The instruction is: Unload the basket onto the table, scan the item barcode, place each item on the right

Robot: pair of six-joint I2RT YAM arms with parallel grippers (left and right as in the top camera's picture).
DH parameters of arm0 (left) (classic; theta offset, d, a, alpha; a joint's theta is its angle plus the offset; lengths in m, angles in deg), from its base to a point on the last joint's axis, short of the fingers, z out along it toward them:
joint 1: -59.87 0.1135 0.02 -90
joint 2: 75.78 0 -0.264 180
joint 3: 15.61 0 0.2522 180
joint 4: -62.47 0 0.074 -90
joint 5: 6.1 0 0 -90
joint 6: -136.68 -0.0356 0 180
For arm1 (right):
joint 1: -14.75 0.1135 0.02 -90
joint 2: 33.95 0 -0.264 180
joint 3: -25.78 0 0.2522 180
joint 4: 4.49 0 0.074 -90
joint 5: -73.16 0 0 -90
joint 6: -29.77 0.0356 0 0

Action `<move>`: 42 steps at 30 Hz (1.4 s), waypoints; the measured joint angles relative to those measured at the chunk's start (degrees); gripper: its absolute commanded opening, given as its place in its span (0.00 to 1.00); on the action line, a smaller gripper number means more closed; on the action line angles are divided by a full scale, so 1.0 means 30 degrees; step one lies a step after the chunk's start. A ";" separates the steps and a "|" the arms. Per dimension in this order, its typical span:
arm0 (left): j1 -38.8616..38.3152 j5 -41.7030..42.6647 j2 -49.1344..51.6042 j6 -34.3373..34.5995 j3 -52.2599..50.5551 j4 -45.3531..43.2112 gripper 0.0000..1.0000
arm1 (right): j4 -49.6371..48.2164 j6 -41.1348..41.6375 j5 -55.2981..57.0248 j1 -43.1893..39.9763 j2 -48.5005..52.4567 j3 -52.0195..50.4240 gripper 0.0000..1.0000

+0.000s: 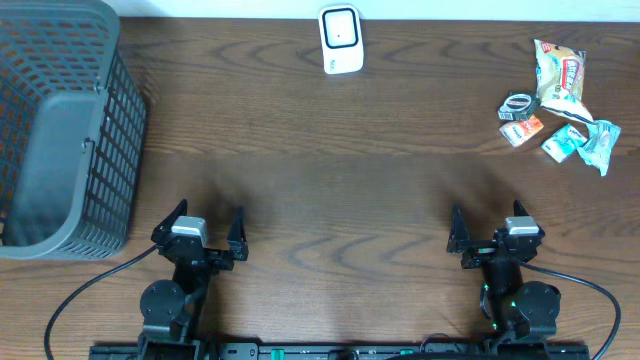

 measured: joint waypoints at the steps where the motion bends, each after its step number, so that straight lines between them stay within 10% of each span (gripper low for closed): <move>1: 0.0000 0.0000 0.0000 0.0029 0.0000 0.0015 0.98 | 0.0007 0.0007 0.0007 0.0000 0.0000 0.0000 0.99; 42: 0.0000 0.0000 0.0000 0.0233 0.0007 0.0029 0.98 | 0.0007 0.0007 0.0000 0.0000 0.0000 0.0000 0.99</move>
